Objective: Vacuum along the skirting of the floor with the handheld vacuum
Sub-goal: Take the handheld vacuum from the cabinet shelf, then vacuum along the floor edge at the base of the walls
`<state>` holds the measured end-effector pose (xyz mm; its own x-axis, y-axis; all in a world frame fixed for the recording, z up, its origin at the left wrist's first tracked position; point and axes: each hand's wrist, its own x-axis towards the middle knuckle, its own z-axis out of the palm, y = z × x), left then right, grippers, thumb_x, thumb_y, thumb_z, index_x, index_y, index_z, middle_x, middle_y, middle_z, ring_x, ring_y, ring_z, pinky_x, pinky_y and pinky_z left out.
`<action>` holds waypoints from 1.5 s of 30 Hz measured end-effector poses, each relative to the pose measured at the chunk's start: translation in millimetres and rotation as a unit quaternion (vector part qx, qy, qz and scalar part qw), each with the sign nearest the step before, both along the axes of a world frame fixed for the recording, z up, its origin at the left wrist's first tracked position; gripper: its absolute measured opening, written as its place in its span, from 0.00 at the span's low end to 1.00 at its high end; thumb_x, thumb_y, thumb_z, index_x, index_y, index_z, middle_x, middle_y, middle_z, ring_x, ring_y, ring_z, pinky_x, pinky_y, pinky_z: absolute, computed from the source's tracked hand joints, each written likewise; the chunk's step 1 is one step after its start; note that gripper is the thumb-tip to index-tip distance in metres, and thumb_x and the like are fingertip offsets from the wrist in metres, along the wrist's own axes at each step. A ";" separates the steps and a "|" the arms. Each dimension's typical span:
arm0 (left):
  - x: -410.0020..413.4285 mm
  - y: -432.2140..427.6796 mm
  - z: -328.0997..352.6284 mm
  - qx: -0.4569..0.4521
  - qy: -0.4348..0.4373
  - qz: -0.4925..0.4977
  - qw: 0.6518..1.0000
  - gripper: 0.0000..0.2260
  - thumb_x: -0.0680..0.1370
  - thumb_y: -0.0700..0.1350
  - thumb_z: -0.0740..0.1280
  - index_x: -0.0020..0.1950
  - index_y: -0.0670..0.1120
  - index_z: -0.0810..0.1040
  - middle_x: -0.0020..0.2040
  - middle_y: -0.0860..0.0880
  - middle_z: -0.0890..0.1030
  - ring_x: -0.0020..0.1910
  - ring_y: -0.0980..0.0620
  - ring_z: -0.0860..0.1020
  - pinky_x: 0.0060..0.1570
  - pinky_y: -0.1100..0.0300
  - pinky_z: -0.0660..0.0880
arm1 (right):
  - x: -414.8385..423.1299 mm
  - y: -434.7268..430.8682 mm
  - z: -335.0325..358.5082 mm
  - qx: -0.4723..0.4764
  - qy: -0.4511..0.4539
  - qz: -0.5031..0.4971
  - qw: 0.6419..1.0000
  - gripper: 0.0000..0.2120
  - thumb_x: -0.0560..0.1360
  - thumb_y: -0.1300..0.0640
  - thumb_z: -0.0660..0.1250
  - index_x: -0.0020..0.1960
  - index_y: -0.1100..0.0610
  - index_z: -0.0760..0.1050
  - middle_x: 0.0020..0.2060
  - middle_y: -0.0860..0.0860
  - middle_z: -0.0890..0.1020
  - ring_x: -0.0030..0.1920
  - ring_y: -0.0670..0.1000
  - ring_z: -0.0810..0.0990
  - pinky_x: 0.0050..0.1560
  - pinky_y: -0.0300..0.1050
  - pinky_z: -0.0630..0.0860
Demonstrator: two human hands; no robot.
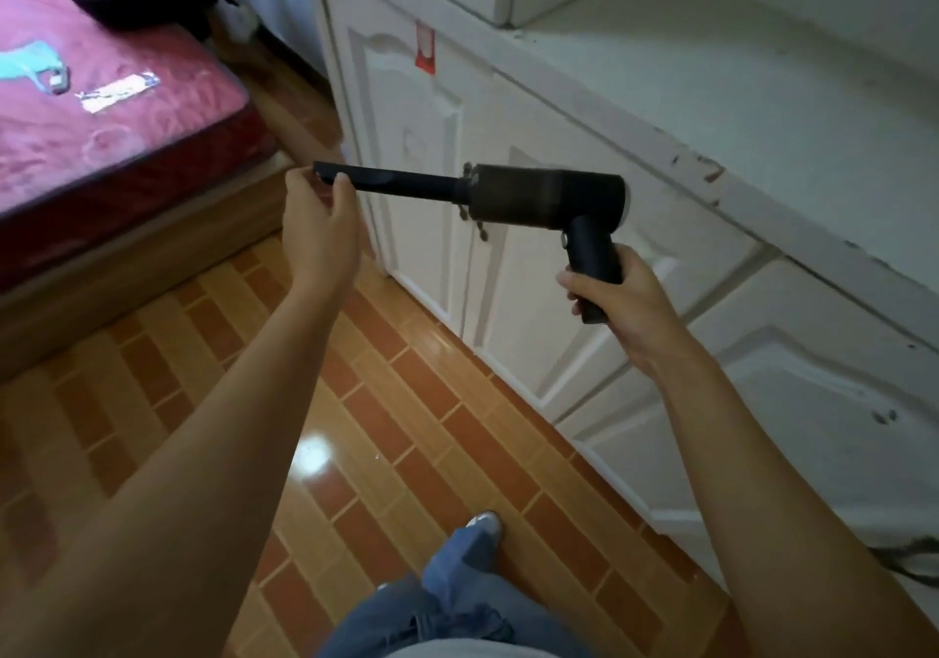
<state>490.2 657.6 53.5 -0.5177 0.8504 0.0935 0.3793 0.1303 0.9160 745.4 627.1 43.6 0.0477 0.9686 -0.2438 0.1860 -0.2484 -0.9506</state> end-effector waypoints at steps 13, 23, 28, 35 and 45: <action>-178.3 -186.2 -23.0 -0.050 0.020 0.253 0.966 0.12 0.82 0.47 0.56 0.63 0.43 0.68 0.49 0.53 0.72 0.39 0.62 0.70 0.40 0.68 0.67 | -200.4 -38.1 -21.4 -0.049 0.037 0.264 0.963 0.14 0.75 0.53 0.66 0.59 0.56 0.70 0.43 0.54 0.80 0.37 0.48 0.81 0.38 0.43 0.78; -239.2 -333.2 -23.1 -0.090 -0.002 0.503 0.860 0.16 0.82 0.48 0.56 0.67 0.43 0.67 0.56 0.51 0.72 0.54 0.55 0.70 0.52 0.62 0.66 | -346.1 -79.5 -24.2 -0.138 0.026 0.540 0.830 0.22 0.71 0.60 0.70 0.63 0.56 0.68 0.49 0.56 0.80 0.46 0.54 0.83 0.46 0.47 0.79; -236.8 -385.8 -28.0 -0.097 -0.037 0.586 0.804 0.15 0.82 0.48 0.55 0.66 0.43 0.67 0.53 0.50 0.72 0.50 0.53 0.72 0.48 0.60 0.67 | -397.6 -104.6 -23.0 -0.172 -0.002 0.641 0.748 0.20 0.72 0.64 0.68 0.62 0.59 0.68 0.47 0.57 0.79 0.43 0.54 0.81 0.51 0.52 0.79; -225.3 -436.3 -33.3 -0.128 -0.064 0.673 0.726 0.16 0.82 0.48 0.53 0.67 0.44 0.67 0.55 0.47 0.73 0.53 0.46 0.75 0.45 0.57 0.69 | -447.9 -142.5 -30.1 -0.160 -0.044 0.722 0.672 0.15 0.74 0.61 0.65 0.60 0.61 0.69 0.42 0.56 0.78 0.38 0.52 0.78 0.38 0.43 0.76; -208.5 -482.7 -37.0 -0.130 -0.098 0.755 0.635 0.15 0.83 0.47 0.54 0.69 0.46 0.67 0.60 0.47 0.75 0.56 0.45 0.76 0.47 0.54 0.71 | -491.6 -188.2 -35.2 -0.198 -0.039 0.772 0.603 0.12 0.75 0.61 0.66 0.57 0.58 0.70 0.44 0.55 0.77 0.37 0.49 0.78 0.35 0.40 0.78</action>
